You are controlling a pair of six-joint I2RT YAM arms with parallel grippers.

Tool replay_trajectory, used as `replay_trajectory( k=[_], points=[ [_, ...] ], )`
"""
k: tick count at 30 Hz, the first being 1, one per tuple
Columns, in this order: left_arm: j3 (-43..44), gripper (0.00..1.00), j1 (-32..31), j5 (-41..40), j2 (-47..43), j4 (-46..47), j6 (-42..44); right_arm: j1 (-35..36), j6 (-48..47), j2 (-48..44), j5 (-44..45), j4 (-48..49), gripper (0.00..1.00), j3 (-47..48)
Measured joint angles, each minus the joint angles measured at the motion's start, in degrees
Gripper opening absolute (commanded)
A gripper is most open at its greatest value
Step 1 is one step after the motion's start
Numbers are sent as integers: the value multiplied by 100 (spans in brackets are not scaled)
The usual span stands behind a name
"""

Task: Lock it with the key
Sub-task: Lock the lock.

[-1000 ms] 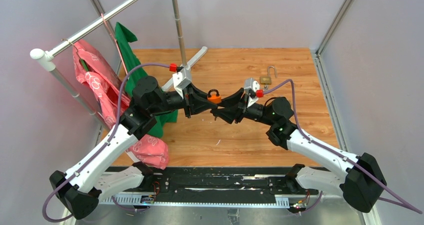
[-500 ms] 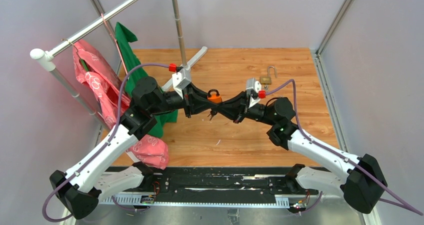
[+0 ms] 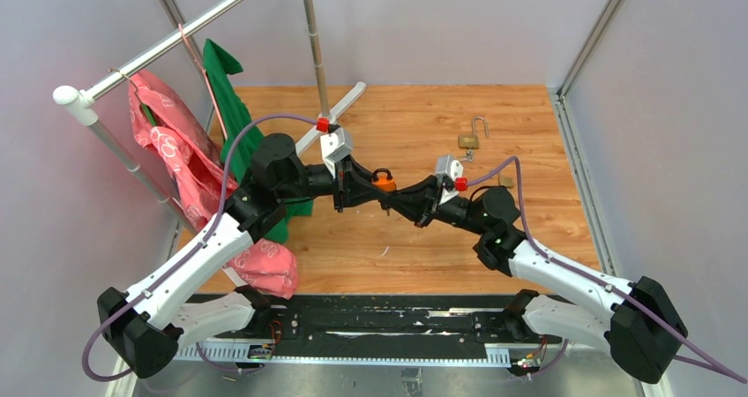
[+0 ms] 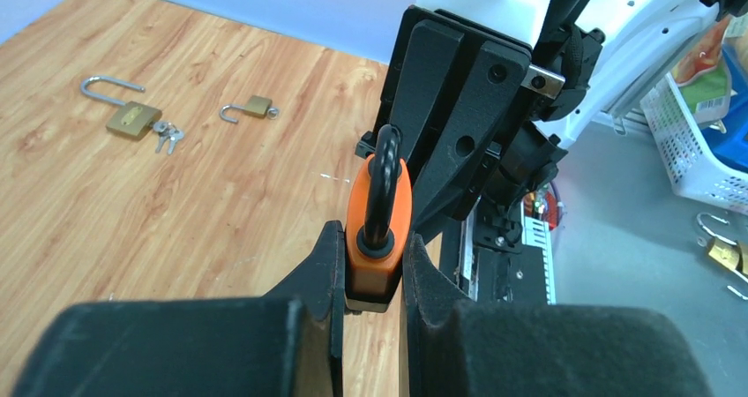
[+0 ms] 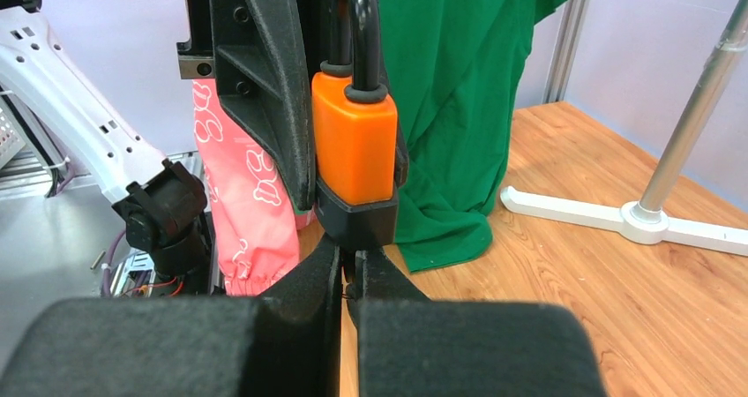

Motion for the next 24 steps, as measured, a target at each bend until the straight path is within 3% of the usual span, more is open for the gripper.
replay_trajectory(
  k=[10, 18, 24],
  points=[
    [-44, 0, -2, 240, -2, 50, 59, -133, -739, -72, -809, -369, 0, 111],
    [-44, 0, 15, 295, -13, 208, 192, -365, -675, 142, -1126, -302, 0, 105],
    [149, 0, 170, 168, -575, 1530, 310, -472, -732, 887, -1338, -1952, 0, -361]
  ],
)
